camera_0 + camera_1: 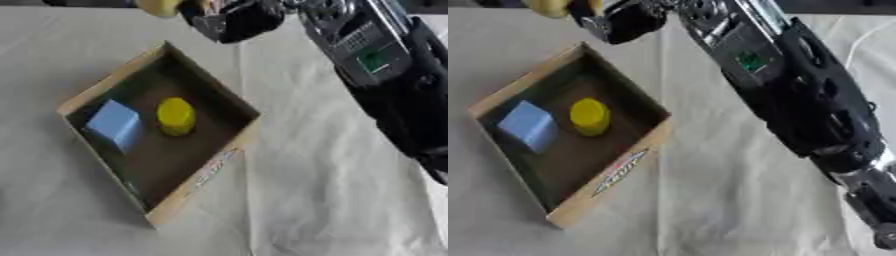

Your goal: Pick up objects on the table and place them in the box.

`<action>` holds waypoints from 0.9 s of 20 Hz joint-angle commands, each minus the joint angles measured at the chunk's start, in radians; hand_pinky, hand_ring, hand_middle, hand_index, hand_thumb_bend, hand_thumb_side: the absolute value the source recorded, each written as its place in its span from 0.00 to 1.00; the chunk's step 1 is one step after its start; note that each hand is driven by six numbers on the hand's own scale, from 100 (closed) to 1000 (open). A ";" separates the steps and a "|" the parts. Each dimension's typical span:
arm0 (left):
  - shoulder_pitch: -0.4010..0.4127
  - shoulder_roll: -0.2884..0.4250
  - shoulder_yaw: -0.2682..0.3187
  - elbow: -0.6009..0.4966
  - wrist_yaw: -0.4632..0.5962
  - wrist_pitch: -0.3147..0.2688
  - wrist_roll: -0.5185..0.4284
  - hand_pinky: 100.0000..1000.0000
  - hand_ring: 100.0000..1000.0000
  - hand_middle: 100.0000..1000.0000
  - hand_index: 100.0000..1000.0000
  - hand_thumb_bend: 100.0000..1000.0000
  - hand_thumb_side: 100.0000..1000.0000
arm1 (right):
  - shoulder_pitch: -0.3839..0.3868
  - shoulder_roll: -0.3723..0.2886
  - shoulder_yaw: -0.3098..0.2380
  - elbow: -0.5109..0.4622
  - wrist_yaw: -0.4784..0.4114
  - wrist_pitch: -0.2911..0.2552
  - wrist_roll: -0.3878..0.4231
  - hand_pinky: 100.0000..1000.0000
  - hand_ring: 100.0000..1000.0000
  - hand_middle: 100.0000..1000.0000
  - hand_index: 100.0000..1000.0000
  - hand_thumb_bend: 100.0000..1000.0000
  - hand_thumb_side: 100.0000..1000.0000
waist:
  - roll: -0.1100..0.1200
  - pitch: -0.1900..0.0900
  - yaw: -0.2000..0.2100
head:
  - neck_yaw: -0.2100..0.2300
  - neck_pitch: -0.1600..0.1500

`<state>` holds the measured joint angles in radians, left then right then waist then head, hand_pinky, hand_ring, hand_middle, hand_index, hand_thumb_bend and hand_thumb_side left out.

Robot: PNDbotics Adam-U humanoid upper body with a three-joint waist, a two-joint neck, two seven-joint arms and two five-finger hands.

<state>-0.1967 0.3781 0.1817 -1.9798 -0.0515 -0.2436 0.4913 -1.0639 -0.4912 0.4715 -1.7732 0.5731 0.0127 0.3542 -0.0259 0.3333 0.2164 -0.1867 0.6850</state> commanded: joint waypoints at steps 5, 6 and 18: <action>-0.003 0.020 0.005 -0.020 0.004 0.001 -0.003 0.73 0.67 0.69 0.79 0.00 0.54 | 0.024 0.023 0.089 -0.003 0.058 0.013 0.061 0.76 0.59 0.42 0.49 0.00 0.00 | 0.008 -0.020 -0.002 | 0.007 -0.005; -0.003 0.020 0.004 -0.020 0.004 0.001 -0.003 0.73 0.67 0.69 0.79 0.00 0.54 | 0.029 0.028 0.096 0.016 0.073 0.013 0.058 0.76 0.59 0.42 0.48 0.00 0.00 | 0.008 -0.018 -0.001 | 0.007 -0.005; -0.008 0.016 0.002 -0.020 0.008 0.001 -0.006 0.73 0.67 0.69 0.79 0.00 0.54 | 0.044 0.094 0.147 0.174 0.149 -0.068 0.039 0.75 0.59 0.43 0.50 0.00 0.00 | 0.008 -0.013 0.004 | 0.006 -0.007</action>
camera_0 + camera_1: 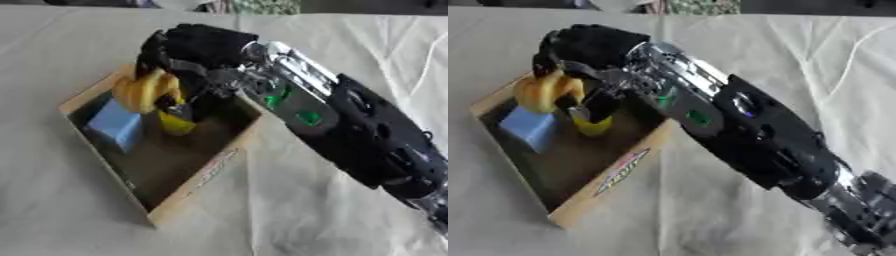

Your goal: Pick up objects on the table and place them in the box.

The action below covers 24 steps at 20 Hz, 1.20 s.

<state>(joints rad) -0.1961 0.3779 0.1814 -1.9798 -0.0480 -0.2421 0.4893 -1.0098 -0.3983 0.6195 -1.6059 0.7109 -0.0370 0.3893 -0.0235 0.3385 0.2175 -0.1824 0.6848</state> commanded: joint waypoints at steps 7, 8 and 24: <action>-0.007 0.015 0.003 -0.020 0.006 0.001 -0.002 0.73 0.67 0.69 0.79 0.00 0.55 | -0.003 -0.004 0.018 0.024 0.070 -0.098 0.089 0.90 0.93 0.83 0.90 0.24 0.17 | 0.004 -0.018 0.002 | 0.006 -0.005; -0.006 0.015 0.003 -0.020 0.006 0.001 -0.002 0.73 0.68 0.69 0.79 0.00 0.55 | -0.003 -0.005 0.011 0.022 0.076 -0.114 0.105 0.92 0.97 0.87 0.93 0.28 0.22 | 0.004 -0.018 0.001 | 0.007 -0.005; -0.004 0.018 0.007 -0.020 0.004 -0.003 0.003 0.73 0.68 0.69 0.79 0.00 0.53 | 0.001 -0.042 -0.198 -0.121 0.024 -0.029 0.019 0.91 0.91 0.81 0.89 0.00 0.00 | 0.012 -0.023 -0.013 | 0.022 -0.004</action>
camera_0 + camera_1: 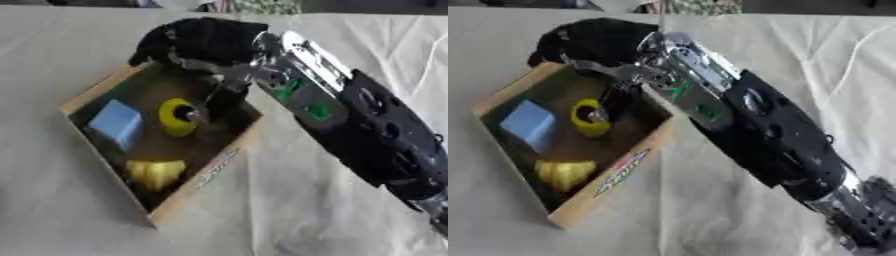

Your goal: Pick up objects on the table and place them in the box.

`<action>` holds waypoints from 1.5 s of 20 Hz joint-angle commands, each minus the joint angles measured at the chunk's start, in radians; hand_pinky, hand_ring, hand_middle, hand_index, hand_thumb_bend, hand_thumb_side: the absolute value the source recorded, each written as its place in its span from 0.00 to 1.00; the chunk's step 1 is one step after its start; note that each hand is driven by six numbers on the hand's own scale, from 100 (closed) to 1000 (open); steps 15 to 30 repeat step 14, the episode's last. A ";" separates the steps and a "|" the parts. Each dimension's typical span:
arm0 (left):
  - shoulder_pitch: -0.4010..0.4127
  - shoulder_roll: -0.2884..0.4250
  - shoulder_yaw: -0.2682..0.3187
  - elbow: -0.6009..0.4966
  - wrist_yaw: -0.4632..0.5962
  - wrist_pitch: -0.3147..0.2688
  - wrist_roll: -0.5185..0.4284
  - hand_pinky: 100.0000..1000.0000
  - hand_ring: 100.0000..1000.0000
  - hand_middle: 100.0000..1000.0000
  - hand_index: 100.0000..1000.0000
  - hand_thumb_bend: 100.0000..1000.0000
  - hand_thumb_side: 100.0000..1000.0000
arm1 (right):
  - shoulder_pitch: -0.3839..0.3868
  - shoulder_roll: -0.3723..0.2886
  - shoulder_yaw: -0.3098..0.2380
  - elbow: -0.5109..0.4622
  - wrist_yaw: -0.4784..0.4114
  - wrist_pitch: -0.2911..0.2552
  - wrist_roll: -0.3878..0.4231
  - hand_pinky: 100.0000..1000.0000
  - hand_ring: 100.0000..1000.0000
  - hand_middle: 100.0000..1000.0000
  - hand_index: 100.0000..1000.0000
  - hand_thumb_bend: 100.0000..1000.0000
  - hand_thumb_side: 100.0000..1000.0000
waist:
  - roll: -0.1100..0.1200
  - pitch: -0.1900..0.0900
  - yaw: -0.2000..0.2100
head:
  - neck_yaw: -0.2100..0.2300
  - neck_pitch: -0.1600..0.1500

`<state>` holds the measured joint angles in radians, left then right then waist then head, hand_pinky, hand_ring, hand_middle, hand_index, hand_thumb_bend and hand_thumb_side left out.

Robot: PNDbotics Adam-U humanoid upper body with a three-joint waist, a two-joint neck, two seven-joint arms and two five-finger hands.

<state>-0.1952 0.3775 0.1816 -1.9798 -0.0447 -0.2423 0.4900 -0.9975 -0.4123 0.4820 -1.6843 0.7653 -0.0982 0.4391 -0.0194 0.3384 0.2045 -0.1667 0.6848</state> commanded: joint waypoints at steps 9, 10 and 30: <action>-0.004 0.021 0.011 -0.020 -0.008 -0.008 0.010 0.73 0.68 0.69 0.79 0.00 0.53 | 0.062 -0.111 -0.298 -0.180 -0.177 0.179 -0.177 0.87 0.81 0.70 0.78 0.00 0.00 | 0.010 -0.017 -0.009 | 0.020 -0.003; -0.004 0.022 0.011 -0.020 -0.009 -0.008 0.011 0.73 0.68 0.69 0.79 0.00 0.53 | 0.075 -0.125 -0.322 -0.202 -0.192 0.194 -0.192 0.86 0.80 0.69 0.78 0.00 0.00 | 0.010 -0.016 -0.010 | 0.024 -0.003; -0.005 0.025 0.015 -0.020 -0.015 -0.011 0.016 0.73 0.68 0.69 0.79 0.00 0.52 | 0.146 -0.194 -0.420 -0.294 -0.252 0.254 -0.252 0.87 0.79 0.67 0.76 0.00 0.16 | 0.008 -0.011 -0.015 | 0.040 -0.003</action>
